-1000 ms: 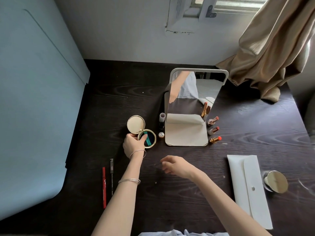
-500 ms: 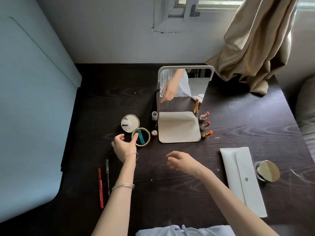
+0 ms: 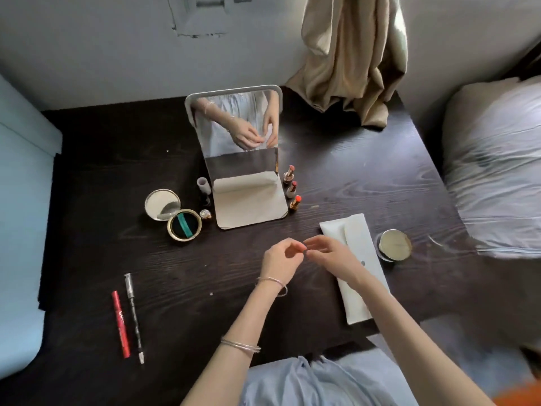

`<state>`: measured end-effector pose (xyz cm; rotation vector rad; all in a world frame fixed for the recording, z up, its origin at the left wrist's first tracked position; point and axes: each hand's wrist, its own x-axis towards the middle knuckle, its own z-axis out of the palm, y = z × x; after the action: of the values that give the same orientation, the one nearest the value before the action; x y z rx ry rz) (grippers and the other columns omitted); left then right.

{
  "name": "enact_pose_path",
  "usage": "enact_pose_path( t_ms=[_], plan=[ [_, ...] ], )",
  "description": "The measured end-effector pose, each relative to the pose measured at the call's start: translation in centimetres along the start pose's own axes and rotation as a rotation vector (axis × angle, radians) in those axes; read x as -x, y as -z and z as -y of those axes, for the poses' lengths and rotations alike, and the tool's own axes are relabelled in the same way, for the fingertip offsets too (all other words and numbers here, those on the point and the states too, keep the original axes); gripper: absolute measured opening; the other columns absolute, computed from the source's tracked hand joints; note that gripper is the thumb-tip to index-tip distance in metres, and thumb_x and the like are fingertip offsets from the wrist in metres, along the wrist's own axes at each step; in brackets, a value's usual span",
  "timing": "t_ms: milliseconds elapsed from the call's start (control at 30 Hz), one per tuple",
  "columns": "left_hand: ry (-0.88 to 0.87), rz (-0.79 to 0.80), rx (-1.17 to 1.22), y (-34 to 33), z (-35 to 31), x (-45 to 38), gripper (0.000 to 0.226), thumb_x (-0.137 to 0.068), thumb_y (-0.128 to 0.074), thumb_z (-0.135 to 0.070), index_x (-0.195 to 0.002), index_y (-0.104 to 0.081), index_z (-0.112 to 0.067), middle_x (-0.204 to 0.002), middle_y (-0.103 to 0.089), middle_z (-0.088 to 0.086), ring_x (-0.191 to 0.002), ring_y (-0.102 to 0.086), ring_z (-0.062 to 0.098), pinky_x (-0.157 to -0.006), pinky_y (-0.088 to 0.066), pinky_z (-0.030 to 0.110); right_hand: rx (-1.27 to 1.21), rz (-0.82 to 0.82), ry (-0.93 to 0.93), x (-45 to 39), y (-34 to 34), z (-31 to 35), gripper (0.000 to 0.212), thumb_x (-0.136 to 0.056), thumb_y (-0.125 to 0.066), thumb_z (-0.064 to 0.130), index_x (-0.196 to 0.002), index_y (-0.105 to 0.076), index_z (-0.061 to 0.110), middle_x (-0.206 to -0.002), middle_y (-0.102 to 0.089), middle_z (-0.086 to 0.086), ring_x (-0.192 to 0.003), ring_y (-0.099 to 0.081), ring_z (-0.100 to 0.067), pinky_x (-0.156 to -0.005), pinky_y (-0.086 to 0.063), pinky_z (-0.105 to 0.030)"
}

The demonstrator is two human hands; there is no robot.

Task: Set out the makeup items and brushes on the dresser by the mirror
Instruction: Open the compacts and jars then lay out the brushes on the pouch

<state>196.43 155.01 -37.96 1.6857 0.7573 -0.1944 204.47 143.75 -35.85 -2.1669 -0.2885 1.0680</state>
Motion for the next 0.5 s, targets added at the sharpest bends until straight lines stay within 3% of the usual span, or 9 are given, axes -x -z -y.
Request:
enact_pose_path(
  t_ms=[133, 233, 333, 400, 500],
  plan=[
    [0.006, 0.101, -0.031, -6.2, -2.9, -1.6, 0.02, -0.081, -0.059, -0.002, -0.095, -0.069, -0.012, -0.101, -0.069, 0.007, -0.091, -0.064, 0.017, -0.088, -0.05, 0.027, -0.007, -0.116, -0.051, 0.8, 4.6, -3.9, 0.024, -0.084, -0.06, 0.007, -0.108, -0.064, 0.01, -0.102, -0.066, -0.001, -0.097, -0.064, -0.017, -0.073, -0.046, -0.016],
    [0.018, 0.114, -0.095, -9.7, -4.5, -2.7, 0.027, -0.08, -0.056, -0.001, -0.101, -0.068, -0.013, -0.105, -0.062, 0.005, -0.088, -0.06, 0.018, -0.083, -0.047, 0.024, 0.143, -0.217, -0.048, 0.6, 8.0, -6.8, 0.035, -0.082, -0.062, 0.005, -0.117, -0.062, 0.006, -0.116, -0.063, -0.008, -0.108, -0.058, -0.022, -0.085, -0.042, -0.023],
    [0.065, 0.052, -0.181, -12.0, -4.9, -3.8, 0.032, -0.077, -0.059, -0.004, -0.104, -0.066, -0.02, -0.113, -0.059, 0.011, -0.099, -0.058, 0.025, -0.094, -0.047, 0.034, 0.363, -0.308, -0.054, -0.3, 10.7, -9.3, 0.042, -0.076, -0.066, 0.01, -0.117, -0.064, 0.013, -0.123, -0.058, -0.008, -0.122, -0.047, -0.026, -0.094, -0.032, -0.029],
    [0.095, -0.001, -0.209, -12.8, -4.9, -4.2, 0.034, -0.077, -0.059, -0.005, -0.106, -0.064, -0.022, -0.114, -0.055, 0.016, -0.103, -0.056, 0.028, -0.098, -0.044, 0.035, 0.356, -0.311, -0.123, -0.9, 11.9, -10.1, 0.047, -0.075, -0.068, 0.013, -0.121, -0.061, 0.022, -0.137, -0.046, -0.008, -0.133, -0.034, -0.029, -0.102, -0.031, -0.036],
    [0.093, -0.095, -0.3, -13.4, -4.9, -4.6, 0.036, -0.077, -0.058, -0.008, -0.109, -0.062, -0.025, -0.121, -0.047, 0.006, -0.111, -0.048, 0.027, -0.1, -0.034, 0.027, 0.352, -0.214, -0.199, -1.5, 12.5, -10.6, 0.056, -0.077, -0.066, 0.011, -0.128, -0.052, 0.03, -0.15, -0.024, -0.005, -0.139, -0.013, -0.031, -0.105, -0.031, -0.049]
  ],
)
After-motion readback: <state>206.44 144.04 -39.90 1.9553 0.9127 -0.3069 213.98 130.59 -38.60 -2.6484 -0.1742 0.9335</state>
